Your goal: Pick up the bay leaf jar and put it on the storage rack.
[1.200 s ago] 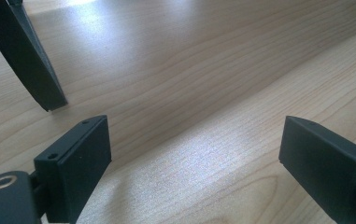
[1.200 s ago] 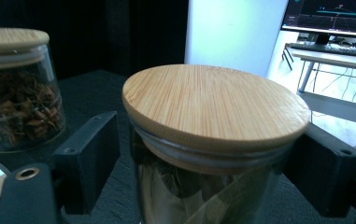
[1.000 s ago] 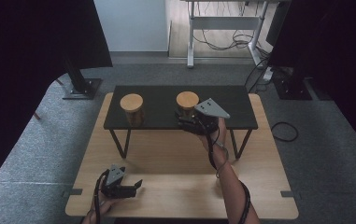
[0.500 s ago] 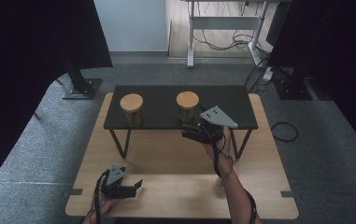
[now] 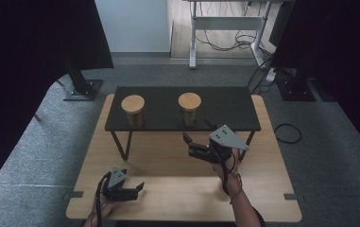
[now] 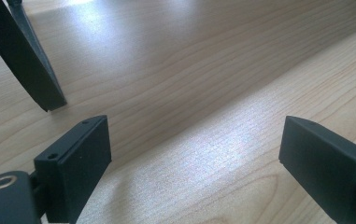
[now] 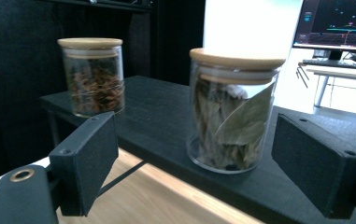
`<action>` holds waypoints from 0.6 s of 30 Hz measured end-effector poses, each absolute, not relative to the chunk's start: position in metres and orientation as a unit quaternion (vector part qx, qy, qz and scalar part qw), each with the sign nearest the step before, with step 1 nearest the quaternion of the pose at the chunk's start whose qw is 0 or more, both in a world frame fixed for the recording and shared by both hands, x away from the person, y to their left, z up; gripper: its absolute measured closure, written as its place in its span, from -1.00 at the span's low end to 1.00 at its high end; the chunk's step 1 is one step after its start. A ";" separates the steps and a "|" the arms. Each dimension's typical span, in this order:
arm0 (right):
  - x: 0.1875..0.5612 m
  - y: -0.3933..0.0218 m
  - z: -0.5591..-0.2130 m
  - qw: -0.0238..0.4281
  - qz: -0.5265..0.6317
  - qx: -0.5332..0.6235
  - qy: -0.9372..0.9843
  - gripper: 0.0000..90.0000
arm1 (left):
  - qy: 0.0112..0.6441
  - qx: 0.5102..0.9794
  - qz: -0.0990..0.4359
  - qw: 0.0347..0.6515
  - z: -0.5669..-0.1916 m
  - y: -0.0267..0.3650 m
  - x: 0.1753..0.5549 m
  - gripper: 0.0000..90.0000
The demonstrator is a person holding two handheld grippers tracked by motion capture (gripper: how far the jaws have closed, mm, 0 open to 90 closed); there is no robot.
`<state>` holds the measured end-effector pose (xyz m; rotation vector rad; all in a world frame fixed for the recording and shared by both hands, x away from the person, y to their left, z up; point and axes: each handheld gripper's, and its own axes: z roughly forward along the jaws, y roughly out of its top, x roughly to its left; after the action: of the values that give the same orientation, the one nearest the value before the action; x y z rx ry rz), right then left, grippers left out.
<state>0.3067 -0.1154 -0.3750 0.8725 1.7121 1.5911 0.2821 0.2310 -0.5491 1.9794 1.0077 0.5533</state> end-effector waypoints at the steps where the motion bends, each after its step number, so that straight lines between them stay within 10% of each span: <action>1: 0.304 -0.116 -0.376 0.315 0.607 0.331 0.650 -0.69 | 0.401 0.787 0.220 0.414 -0.549 0.231 0.282 -0.81; 18: 0.262 -0.144 -0.411 0.310 0.618 0.353 0.630 -0.70 | 0.400 0.790 0.219 0.411 -0.549 0.230 0.282 -0.81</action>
<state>0.2624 -0.1439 -0.4113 0.9331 1.6648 1.6330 0.2820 0.2304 -0.5492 1.9876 1.0067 0.5525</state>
